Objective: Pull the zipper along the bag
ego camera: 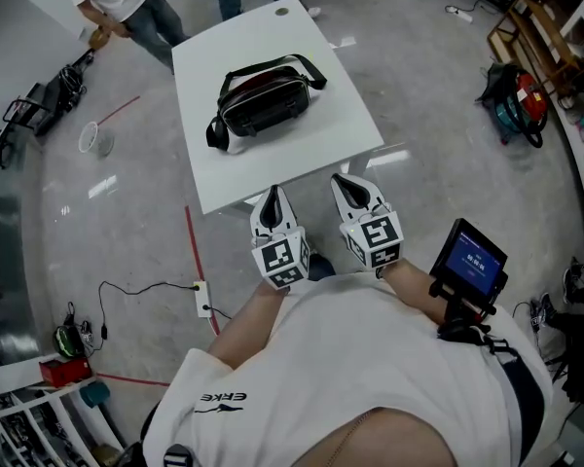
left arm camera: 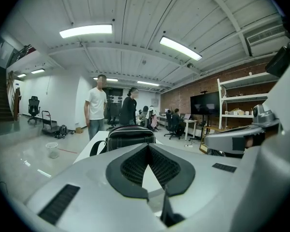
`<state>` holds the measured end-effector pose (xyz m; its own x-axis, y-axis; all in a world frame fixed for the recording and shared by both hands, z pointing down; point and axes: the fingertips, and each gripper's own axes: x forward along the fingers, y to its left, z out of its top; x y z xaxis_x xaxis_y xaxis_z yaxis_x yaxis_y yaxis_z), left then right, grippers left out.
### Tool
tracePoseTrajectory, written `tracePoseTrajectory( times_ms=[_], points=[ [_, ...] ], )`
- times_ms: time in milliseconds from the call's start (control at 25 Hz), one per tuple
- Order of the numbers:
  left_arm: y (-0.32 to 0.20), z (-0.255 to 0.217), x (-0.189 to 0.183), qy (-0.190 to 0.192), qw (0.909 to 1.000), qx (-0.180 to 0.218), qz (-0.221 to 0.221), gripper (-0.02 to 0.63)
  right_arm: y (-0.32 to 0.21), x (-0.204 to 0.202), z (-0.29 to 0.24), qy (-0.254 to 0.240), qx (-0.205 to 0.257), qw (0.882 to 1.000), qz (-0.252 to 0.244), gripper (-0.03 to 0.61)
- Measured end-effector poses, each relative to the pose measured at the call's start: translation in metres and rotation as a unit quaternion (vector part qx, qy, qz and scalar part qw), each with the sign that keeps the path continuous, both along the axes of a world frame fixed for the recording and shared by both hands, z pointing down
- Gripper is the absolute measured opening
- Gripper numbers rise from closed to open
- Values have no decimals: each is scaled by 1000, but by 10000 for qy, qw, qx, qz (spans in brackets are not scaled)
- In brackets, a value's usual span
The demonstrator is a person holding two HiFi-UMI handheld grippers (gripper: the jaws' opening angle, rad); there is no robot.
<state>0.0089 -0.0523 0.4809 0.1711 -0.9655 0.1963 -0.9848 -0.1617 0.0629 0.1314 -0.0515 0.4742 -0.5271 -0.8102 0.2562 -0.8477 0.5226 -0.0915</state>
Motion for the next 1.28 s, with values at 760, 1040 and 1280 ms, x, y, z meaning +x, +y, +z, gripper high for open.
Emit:
tracePoseTrajectory(
  times_ms=[760, 1040, 1280],
  points=[
    [-127, 8, -111, 64, 9998, -50, 160, 3, -135, -75, 7, -357, -307, 9968, 649, 5],
    [-166, 10, -116, 47, 9999, -91, 79, 3, -183, -53, 10, -552, -422, 9932, 939, 5],
    [-272, 22, -89, -73, 9998, -107, -169, 3, -299, -7, 38, -814, -684, 9900, 927, 5]
  ],
)
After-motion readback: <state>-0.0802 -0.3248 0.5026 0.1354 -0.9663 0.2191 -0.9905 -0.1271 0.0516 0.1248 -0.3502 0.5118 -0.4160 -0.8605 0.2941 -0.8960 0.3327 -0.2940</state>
